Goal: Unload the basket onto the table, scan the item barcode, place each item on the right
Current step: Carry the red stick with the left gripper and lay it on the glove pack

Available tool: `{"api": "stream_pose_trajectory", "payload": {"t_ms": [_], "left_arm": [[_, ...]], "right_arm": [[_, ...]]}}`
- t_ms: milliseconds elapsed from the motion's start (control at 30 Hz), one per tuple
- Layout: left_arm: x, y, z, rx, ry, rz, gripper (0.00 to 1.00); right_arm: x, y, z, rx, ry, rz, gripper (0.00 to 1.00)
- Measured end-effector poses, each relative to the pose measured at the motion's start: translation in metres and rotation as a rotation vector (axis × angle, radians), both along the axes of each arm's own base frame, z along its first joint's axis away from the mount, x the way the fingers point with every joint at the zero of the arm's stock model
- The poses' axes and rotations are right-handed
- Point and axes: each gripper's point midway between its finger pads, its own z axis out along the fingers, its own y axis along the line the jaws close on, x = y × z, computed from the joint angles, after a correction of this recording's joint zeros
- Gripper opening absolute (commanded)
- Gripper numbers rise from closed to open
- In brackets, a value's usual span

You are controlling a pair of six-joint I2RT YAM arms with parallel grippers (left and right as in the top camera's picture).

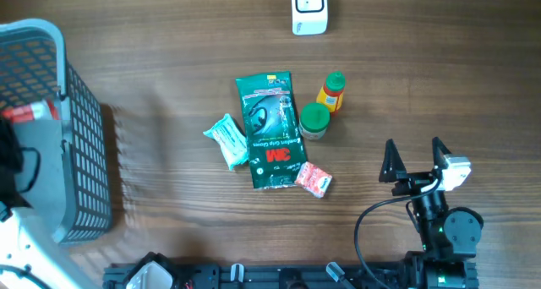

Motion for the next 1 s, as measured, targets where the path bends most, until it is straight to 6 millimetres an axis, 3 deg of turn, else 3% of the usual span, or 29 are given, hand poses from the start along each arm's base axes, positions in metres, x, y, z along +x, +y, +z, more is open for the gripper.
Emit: {"api": "stream_pose_trajectory", "payload": {"t_ms": [67,167,233,300,467,567,733,767,900,1000], "left_arm": [[0.016,-0.022,0.04,0.059,-0.085,-0.134,0.04],[0.034,-0.065,0.07,0.129,-0.149,-0.341,0.04],[0.043,-0.098,0.077,0.152,-0.172,-0.475,0.04],[0.05,-0.151,0.083,0.177,-0.198,-0.667,0.04],[0.043,-0.247,0.092,0.219,-0.246,-0.967,0.04],[0.029,-0.296,0.086,0.218,-0.228,-1.113,0.04],[0.019,-0.357,0.064,0.268,-0.145,-1.257,0.04],[0.022,-0.376,0.051,0.296,-0.099,-1.288,0.04],[0.026,-0.419,0.021,0.358,-0.002,-1.339,0.04],[0.031,-0.441,-0.006,0.39,0.077,-1.37,0.04]], "right_arm": [[0.0,0.0,0.0,0.0,0.0,0.0,1.0],[0.0,0.0,0.0,0.0,0.0,0.0,1.0],[0.0,0.0,0.0,0.0,0.0,0.0,1.0],[0.0,0.0,0.0,0.0,0.0,0.0,1.0],[0.0,0.0,0.0,0.0,0.0,0.0,1.0],[0.0,0.0,0.0,0.0,0.0,0.0,1.0],[0.0,0.0,0.0,0.0,0.0,0.0,1.0],[0.0,0.0,0.0,0.0,0.0,0.0,1.0],[0.0,0.0,0.0,0.0,0.0,0.0,1.0],[0.0,0.0,0.0,0.0,0.0,0.0,1.0]]}}
